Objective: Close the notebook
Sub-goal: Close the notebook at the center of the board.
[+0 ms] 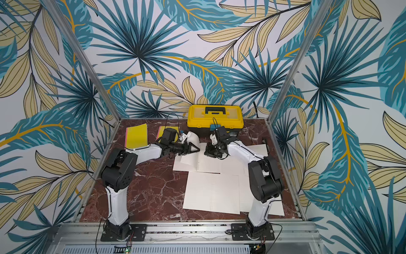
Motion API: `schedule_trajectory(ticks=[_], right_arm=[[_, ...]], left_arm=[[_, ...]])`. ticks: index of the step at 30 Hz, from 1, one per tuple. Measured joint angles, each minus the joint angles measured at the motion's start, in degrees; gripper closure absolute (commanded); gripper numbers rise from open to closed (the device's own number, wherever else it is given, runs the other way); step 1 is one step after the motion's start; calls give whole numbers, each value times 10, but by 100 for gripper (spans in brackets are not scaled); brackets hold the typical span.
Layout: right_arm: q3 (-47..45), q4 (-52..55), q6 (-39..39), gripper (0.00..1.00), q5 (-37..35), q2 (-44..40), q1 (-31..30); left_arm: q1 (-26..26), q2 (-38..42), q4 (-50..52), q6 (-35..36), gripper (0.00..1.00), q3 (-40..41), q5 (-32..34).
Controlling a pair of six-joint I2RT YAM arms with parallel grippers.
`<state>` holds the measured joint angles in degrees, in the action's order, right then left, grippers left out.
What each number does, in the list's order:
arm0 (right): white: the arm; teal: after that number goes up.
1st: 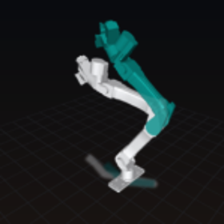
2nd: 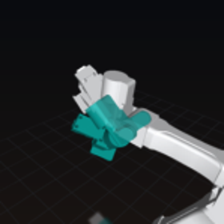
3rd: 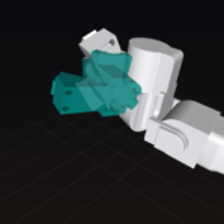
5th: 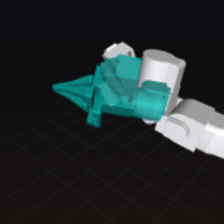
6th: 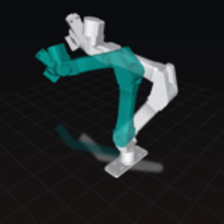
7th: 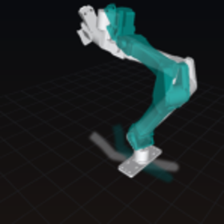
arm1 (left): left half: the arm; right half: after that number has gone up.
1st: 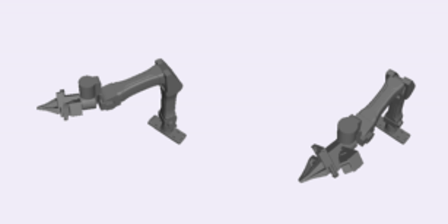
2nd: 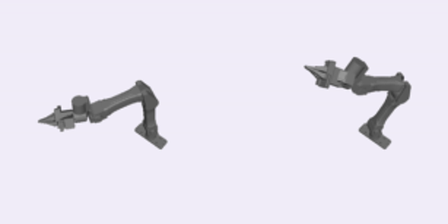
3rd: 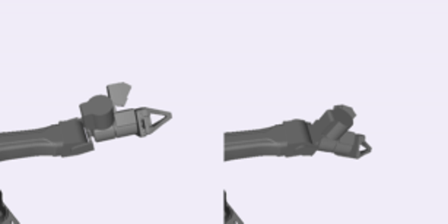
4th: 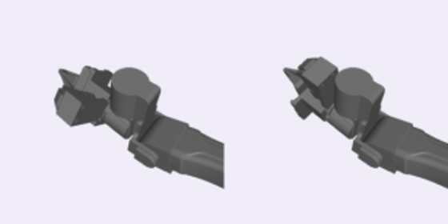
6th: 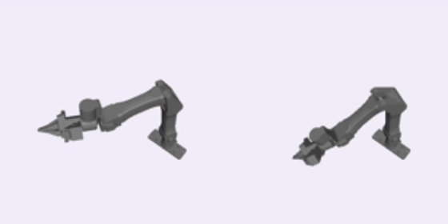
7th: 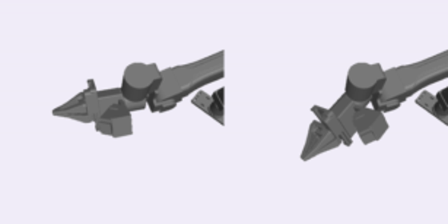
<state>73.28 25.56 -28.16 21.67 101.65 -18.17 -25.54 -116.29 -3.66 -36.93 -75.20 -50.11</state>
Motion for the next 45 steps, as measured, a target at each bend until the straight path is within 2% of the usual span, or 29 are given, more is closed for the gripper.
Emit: schedule_trajectory(ticks=[8, 18, 27, 37, 42, 45], right_arm=[[-31, 18, 4, 86, -17, -55, 31], [-42, 35, 4, 85, -30, -99, 40], [-37, 44, 3, 84, -32, -111, 40], [-20, 51, 4, 83, -32, -111, 40], [4, 64, 4, 82, -23, -110, 41], [16, 61, 6, 82, -9, -101, 40]], left_arm=[[-35, -17, -3, -8, 38, -34, -1], [-63, -41, -7, -12, 37, -56, -1], [-64, -38, -17, -10, 36, -56, -7], [-70, -1, -56, -9, 35, -42, -60], [-66, 33, -54, -2, 35, -17, -47], [-47, 47, -45, 1, 36, 0, -25]])
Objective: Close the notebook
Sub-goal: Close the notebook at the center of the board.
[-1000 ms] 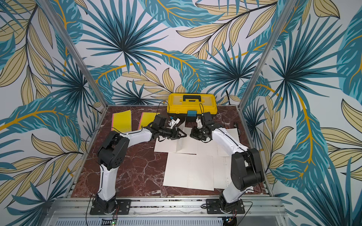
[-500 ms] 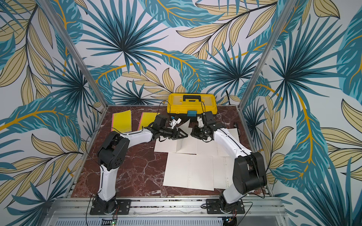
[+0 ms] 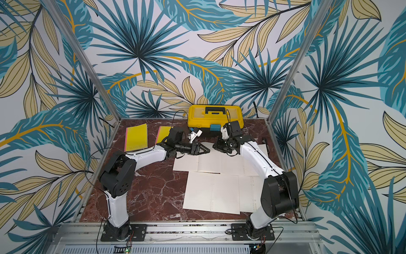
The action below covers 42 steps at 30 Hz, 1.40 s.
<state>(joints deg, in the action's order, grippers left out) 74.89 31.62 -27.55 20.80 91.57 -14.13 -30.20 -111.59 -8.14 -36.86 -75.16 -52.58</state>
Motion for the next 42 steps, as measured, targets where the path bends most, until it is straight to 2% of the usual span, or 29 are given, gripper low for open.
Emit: schedule_trajectory(ticks=[7, 10, 21, 32, 42], right_arm=[[42, -7, 10, 89, 42, 101, -14], [60, -10, 10, 92, 52, 153, -31], [112, -33, 5, 93, 76, 258, -54], [116, -40, 3, 93, 81, 296, -65], [102, -46, -5, 94, 43, 297, -64]], left_arm=[[93, 6, 81, 17, 36, 46, 90], [113, 7, 133, 36, 36, 47, 135], [121, 11, 186, 59, 36, 56, 190], [144, 11, 203, 69, 36, 60, 208], [145, 9, 216, 82, 36, 57, 218]])
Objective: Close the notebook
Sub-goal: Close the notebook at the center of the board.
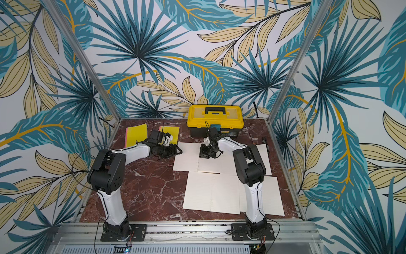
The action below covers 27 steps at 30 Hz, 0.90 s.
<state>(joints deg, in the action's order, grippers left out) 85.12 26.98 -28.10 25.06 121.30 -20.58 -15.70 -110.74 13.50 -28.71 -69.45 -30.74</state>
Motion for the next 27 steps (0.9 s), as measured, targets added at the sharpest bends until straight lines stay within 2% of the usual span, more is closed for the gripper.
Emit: schedule_trajectory(ticks=[14, 27], right_arm=[[-30, -36, -11, 94, 1, -4, 0], [-32, -43, -16, 94, 0, -5, -3]], left_arm=[[0, -35, 29, 19, 36, -32, 21], [-1, -52, 31, 34, 36, -52, 0]])
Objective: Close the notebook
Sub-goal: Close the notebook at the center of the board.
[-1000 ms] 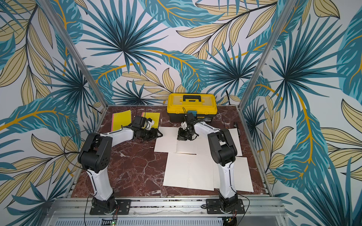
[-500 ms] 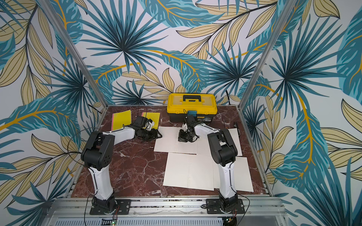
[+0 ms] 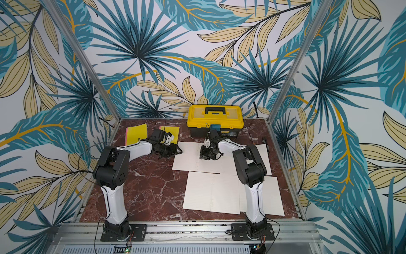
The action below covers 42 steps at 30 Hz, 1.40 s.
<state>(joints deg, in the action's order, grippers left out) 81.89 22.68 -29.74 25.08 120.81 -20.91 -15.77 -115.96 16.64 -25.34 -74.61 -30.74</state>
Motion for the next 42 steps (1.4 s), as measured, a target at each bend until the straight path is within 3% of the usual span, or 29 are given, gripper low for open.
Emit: schedule_trajectory(ticks=[30, 42], right_arm=[[-43, -55, -16, 94, 16, -20, -21], [-63, -3, -15, 93, -5, -153, -5]], left_arm=[[-62, -33, -139, -85, 36, 4, -151], [-64, -35, -166, -110, 36, 3, -170]])
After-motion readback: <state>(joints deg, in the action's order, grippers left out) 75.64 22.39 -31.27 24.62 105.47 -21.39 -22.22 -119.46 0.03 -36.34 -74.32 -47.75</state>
